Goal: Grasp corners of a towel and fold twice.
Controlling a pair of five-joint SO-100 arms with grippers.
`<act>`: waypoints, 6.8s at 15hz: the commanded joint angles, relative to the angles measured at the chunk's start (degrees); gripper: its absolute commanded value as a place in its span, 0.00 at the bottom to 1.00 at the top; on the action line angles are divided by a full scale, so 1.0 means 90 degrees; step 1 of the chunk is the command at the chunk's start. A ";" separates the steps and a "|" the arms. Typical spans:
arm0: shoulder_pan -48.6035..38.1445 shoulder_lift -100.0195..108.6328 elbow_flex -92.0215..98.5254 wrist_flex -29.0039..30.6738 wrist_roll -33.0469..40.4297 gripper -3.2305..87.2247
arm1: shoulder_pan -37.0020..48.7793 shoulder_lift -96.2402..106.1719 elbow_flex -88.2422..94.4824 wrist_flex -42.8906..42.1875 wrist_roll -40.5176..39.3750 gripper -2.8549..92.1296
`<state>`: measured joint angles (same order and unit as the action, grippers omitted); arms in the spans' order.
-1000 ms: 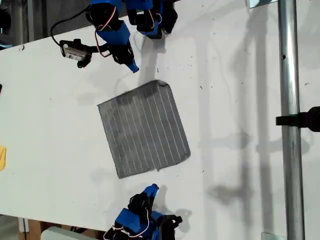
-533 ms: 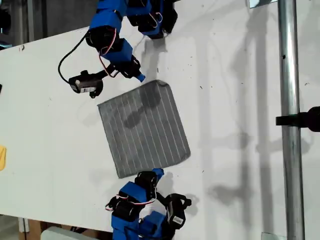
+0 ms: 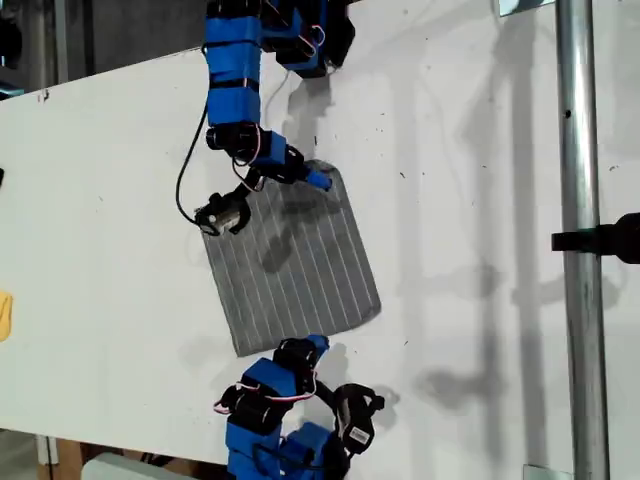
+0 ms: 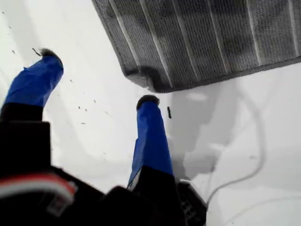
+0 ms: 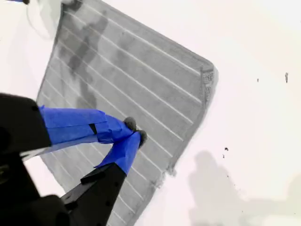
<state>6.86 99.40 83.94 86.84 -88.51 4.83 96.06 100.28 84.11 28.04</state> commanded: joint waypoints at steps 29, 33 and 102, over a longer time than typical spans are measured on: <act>-0.0781 -0.2187 -0.1260 -0.0781 0.2598 0.30 | 0.0283 -0.1318 0.0586 -0.2158 0.0186 0.03; -0.0439 -0.3203 -0.0400 -0.2373 0.2002 0.26 | 0.0098 -0.1338 0.0303 -0.2080 0.0361 0.03; -0.4590 -0.1709 -0.1094 0.1064 0.3896 0.00 | 0.3398 -0.0508 -0.2061 -0.1699 -0.1123 0.03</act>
<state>-32.52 80.24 75.67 95.01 -55.46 33.31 90.88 87.10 66.36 19.60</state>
